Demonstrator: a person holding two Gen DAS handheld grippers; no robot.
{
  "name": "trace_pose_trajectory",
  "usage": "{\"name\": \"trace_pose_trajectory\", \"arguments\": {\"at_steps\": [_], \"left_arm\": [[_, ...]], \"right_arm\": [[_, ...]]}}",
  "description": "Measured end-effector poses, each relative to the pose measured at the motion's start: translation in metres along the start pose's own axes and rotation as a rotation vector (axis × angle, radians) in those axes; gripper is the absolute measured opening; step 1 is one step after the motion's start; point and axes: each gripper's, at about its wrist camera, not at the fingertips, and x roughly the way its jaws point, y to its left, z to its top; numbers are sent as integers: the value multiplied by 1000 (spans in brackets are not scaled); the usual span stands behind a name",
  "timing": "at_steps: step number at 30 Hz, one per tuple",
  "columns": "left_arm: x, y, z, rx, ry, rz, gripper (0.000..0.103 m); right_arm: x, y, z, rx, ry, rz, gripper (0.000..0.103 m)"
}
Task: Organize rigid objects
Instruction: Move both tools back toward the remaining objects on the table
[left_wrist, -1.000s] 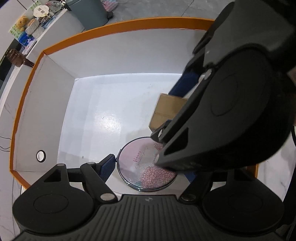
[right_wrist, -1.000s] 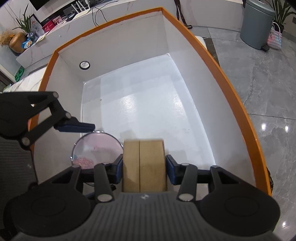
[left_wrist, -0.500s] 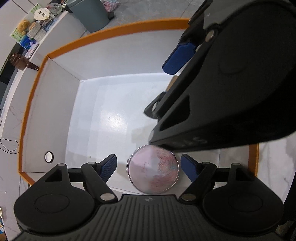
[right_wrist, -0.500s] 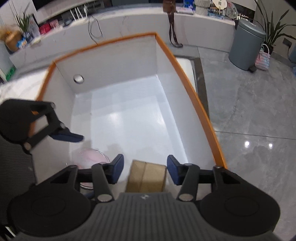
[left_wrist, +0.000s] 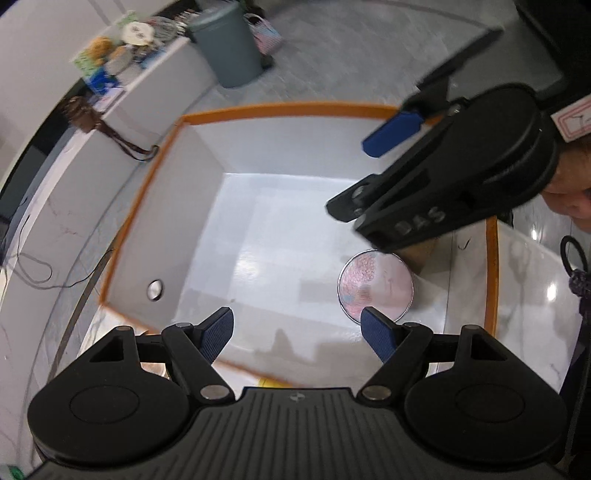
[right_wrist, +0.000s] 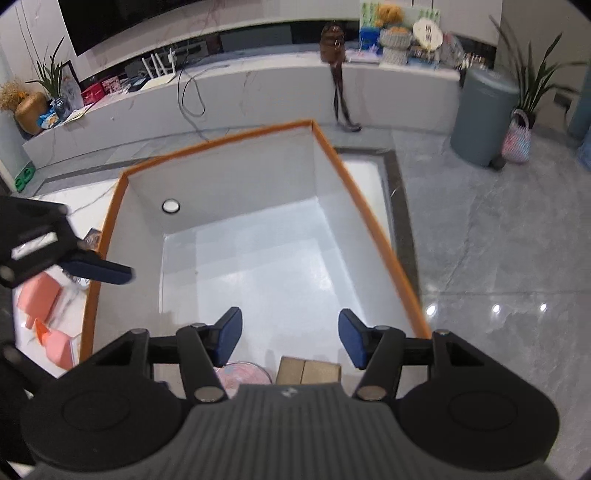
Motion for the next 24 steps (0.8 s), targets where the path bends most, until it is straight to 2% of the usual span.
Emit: {"name": "trace_pose_trajectory", "arguments": {"at_steps": [3, 13, 16, 24], "left_arm": [[-17, 8, -16, -109, -80, 30, 92], [-65, 12, -82, -384, -288, -6, 92], [-74, 14, -105, -437, -323, -3, 92], [-72, 18, -168, -476, -329, -13, 92]], "right_arm": [[-8, 3, 4, 6, -28, 3, 58], [-28, 36, -6, -55, -73, -6, 58], [-35, 52, -15, -90, -82, -3, 58], [-54, 105, -27, -196, -136, 49, 60]]}}
